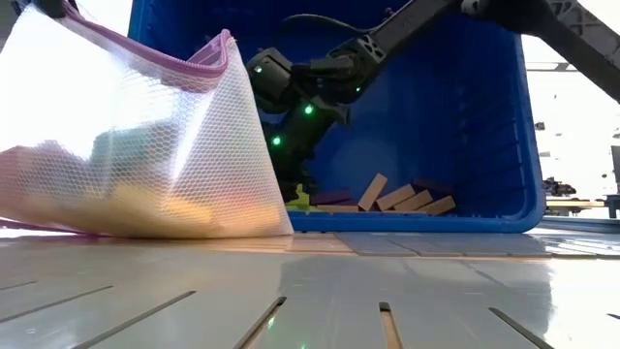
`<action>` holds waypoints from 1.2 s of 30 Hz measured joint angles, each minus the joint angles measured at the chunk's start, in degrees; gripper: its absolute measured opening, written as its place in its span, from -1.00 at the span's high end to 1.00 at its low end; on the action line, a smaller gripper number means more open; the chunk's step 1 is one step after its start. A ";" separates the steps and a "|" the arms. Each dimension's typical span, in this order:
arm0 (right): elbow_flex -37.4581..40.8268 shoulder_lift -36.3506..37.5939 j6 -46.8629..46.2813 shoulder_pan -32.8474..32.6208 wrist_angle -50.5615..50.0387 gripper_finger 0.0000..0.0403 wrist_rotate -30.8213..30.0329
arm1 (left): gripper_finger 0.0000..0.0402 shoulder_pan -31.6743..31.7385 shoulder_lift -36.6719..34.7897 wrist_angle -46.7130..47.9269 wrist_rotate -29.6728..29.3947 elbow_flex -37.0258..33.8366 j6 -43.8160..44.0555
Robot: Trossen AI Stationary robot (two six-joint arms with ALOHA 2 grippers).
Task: Sort blocks
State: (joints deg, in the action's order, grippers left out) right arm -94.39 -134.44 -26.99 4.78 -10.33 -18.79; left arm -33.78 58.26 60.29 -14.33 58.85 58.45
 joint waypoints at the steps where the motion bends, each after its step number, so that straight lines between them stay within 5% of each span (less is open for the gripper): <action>1: 0.06 0.17 0.81 0.00 -1.00 0.03 0.22 | 1.00 0.00 0.00 -0.02 -0.54 -0.02 -0.02; 6: -0.42 1.13 1.79 0.11 -4.59 0.57 1.68 | 1.00 0.00 0.09 -0.22 -1.46 0.00 -0.02; 21: -15.39 10.99 13.09 -2.12 -19.95 0.57 -1.95 | 1.00 -0.02 0.35 -0.16 -3.30 0.00 -2.05; 32: -24.49 13.63 10.54 -16.23 -30.86 0.57 4.30 | 1.00 0.00 0.37 -0.13 -4.30 0.00 -2.05; 36: -21.40 12.61 4.63 -20.96 -28.36 0.57 -0.60 | 1.00 -0.01 0.39 -0.25 -4.31 0.00 -2.87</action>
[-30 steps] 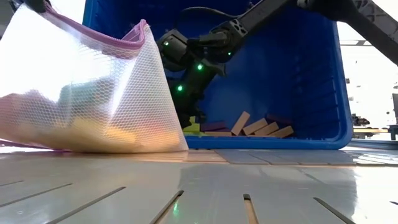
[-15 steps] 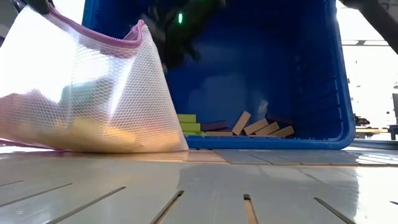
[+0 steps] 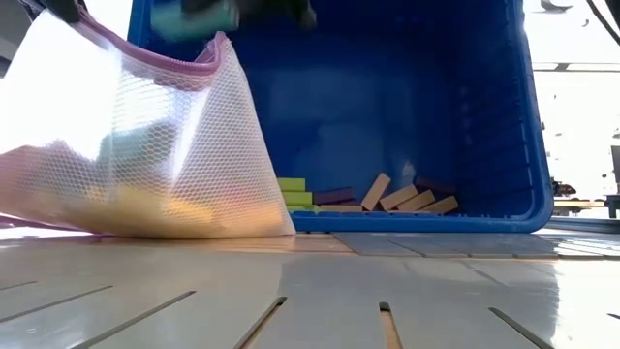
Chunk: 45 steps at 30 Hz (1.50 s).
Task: Sort blocks
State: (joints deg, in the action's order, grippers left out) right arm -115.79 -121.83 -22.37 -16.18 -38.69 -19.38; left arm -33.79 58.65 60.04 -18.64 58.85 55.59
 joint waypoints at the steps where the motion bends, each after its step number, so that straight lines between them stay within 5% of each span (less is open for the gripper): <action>1: 0.81 -0.67 -2.74 -0.41 0.59 0.57 -1.76 | 1.00 0.00 0.00 -0.06 0.02 0.00 -0.66; 12: 1.78 -6.47 -18.52 -0.14 3.93 0.55 -8.02 | 1.00 0.01 0.00 -2.61 2.82 0.00 -7.08; 15: 0.93 -6.09 -19.85 0.49 5.24 0.27 -8.60 | 1.00 0.01 0.00 -4.12 2.65 0.00 -7.29; 20: -3.04 -6.17 -19.05 1.20 4.62 -0.24 1.20 | 1.00 0.01 0.00 -4.50 1.99 0.00 -7.25; 23: -6.08 -4.60 -17.08 1.15 2.31 -0.38 3.66 | 1.00 0.01 0.00 -4.56 1.87 0.00 -7.25; 29: -11.67 1.88 -10.09 0.40 -15.29 -0.41 -7.32 | 1.00 -0.09 -0.02 -4.57 3.35 0.00 -7.37; 36: -11.11 4.93 -4.54 1.74 -34.18 -0.38 -4.14 | 1.00 -0.47 -0.02 -4.54 3.80 0.00 -8.20; 45: 9.41 5.63 -9.23 7.39 -17.55 -0.32 -1.40 | 1.00 -0.45 -0.02 -4.40 4.90 0.00 -7.05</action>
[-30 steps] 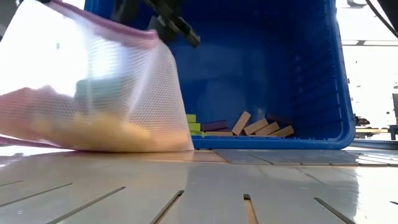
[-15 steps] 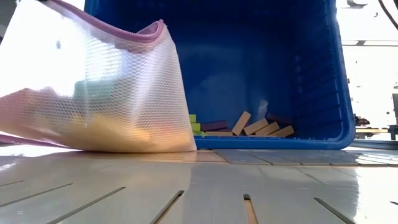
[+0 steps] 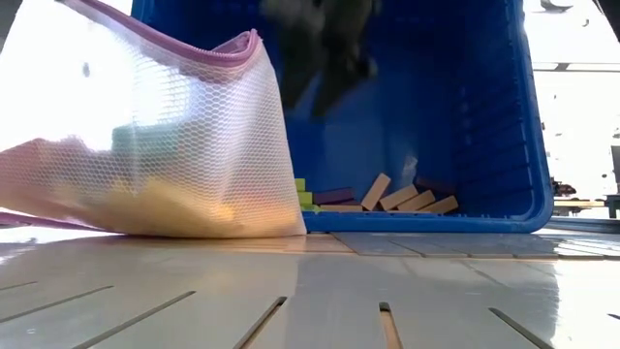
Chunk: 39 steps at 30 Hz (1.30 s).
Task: Sort blocks
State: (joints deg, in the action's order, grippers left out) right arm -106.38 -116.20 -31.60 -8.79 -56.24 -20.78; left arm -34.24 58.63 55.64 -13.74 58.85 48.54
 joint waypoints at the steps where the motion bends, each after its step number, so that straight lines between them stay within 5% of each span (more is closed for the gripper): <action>1: 3.02 0.09 -2.78 0.89 2.82 -0.32 0.03 | 1.00 0.00 0.00 0.05 0.00 0.00 0.68; 7: 16.98 0.02 -17.56 7.14 23.52 -0.32 -4.71 | 1.00 0.00 -0.01 0.00 1.01 0.00 3.91; 11: 20.13 -1.56 -27.00 11.50 25.59 -0.29 -9.23 | 1.00 0.00 -0.02 0.01 3.21 0.00 5.37; 18: 20.63 -5.64 -22.10 15.67 35.46 -0.26 -10.76 | 1.00 0.04 -0.02 0.15 5.72 0.00 7.88; 25: 20.47 -6.26 -32.57 16.37 27.33 -0.26 -15.72 | 1.00 0.09 -0.02 0.26 7.24 0.00 10.82; 39: 20.30 -9.62 -32.43 17.04 27.00 -0.26 -8.18 | 1.00 0.09 -0.02 0.69 9.26 0.00 10.69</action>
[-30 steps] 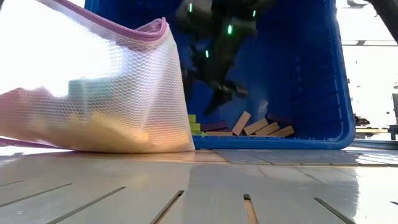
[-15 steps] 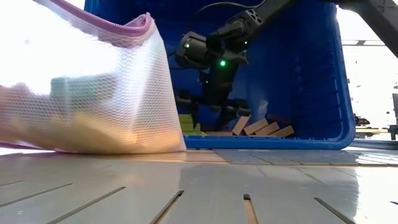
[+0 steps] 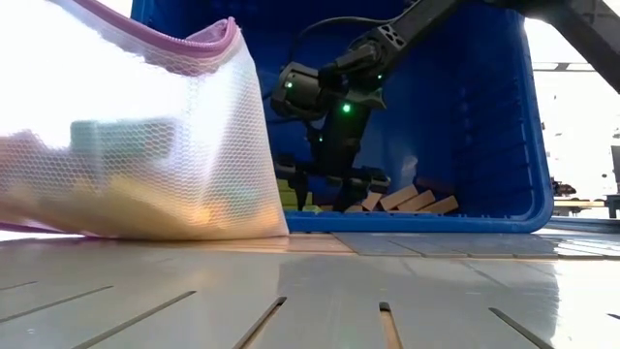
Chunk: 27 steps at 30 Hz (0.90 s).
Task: Sort blocks
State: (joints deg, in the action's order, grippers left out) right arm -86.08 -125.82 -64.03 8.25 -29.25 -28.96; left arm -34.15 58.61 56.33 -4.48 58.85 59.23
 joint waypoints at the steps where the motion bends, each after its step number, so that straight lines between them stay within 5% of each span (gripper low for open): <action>1: 0.02 -0.02 0.02 -0.02 -0.68 -0.25 0.25 | 1.00 0.00 0.00 -0.14 0.49 0.00 0.28; 5: -0.02 0.15 1.65 0.00 -2.44 -0.10 1.17 | 1.00 0.00 0.00 -0.62 1.21 0.00 0.63; 12: -1.38 0.16 6.12 0.11 -5.67 0.59 6.86 | 1.00 0.00 0.00 -0.56 0.93 0.00 0.61; 21: -9.94 4.71 23.95 -3.58 -7.04 0.58 18.42 | 1.00 -0.04 0.00 -0.58 1.41 0.00 -3.83; 27: -19.98 5.23 33.36 -8.40 -16.08 0.58 20.39 | 1.00 -0.04 0.00 -0.54 -1.23 0.00 -3.92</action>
State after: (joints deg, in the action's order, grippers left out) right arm -106.07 -120.59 -30.67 -0.15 -45.33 -8.57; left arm -34.20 58.61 55.79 -5.71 58.85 55.31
